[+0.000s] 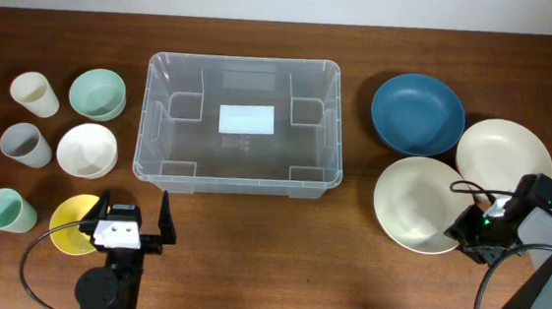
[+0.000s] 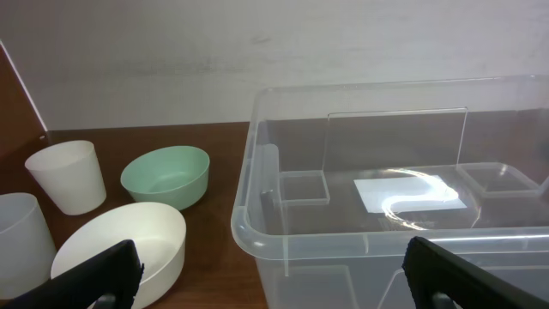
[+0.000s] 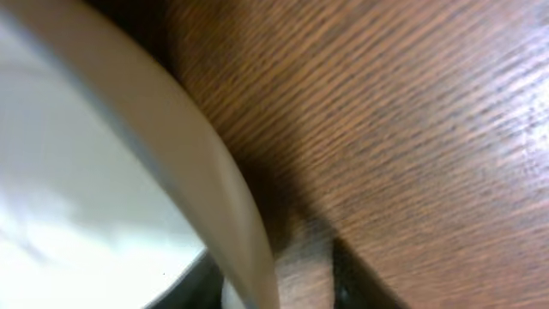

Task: Pack container
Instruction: 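Move the right gripper to the rim of the cream bowl and grasp it, then lift the cream bowl with the right gripper and carry it into the bin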

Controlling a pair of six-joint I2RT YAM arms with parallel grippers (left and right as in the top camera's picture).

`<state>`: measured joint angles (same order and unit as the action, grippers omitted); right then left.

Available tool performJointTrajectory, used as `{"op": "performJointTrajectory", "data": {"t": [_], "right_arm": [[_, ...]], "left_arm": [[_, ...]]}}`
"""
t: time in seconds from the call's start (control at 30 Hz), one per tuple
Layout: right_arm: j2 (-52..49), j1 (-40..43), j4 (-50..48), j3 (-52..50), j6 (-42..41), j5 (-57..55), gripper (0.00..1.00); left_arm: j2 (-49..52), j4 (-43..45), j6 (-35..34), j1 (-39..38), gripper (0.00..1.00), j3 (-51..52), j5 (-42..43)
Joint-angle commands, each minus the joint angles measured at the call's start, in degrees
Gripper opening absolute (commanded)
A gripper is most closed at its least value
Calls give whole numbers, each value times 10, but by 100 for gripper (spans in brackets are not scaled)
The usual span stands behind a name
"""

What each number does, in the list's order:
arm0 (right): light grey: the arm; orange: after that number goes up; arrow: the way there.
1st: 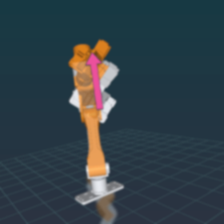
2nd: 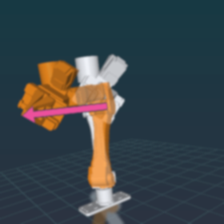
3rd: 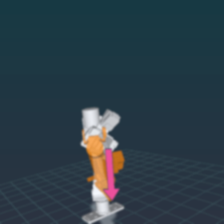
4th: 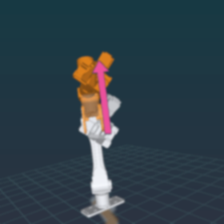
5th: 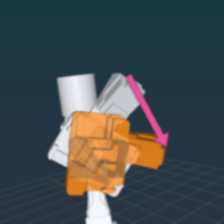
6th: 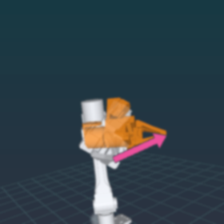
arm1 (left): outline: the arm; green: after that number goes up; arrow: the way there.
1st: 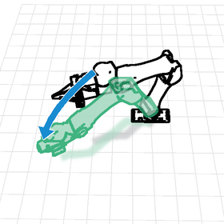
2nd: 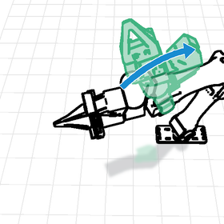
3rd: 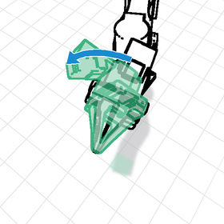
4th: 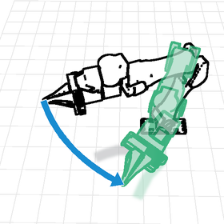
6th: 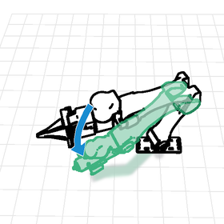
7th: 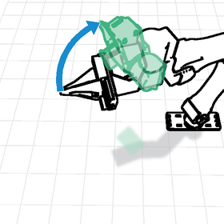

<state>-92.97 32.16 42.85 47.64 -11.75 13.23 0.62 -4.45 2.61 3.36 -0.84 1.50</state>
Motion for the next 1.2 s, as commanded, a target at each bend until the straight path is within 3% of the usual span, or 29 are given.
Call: {"op": "performJointTrajectory", "data": {"t": [0.0,0.03,0.07,0.57,0.83,1.0,1.17], "right_arm": [[-6,-3,4,-5,-12,13,13],[-6,-3,8,-5,-12,19,5],[-6,-3,12,-5,-12,29,4],[-3,-1,53,-3,15,183,4],[48,54,56,5,30,294,4],[108,86,72,84,29,314,4],[147,48,107,239,9,311,4]], "left_arm": [[-3,0,5,2,99,3,7],[-3,0,5,2,99,3,7],[-3,0,5,2,99,3,7],[-3,0,5,2,99,3,7],[-3,0,5,2,99,3,7],[-3,0,5,2,99,3,7],[-3,0,5,2,99,3,7]]}}
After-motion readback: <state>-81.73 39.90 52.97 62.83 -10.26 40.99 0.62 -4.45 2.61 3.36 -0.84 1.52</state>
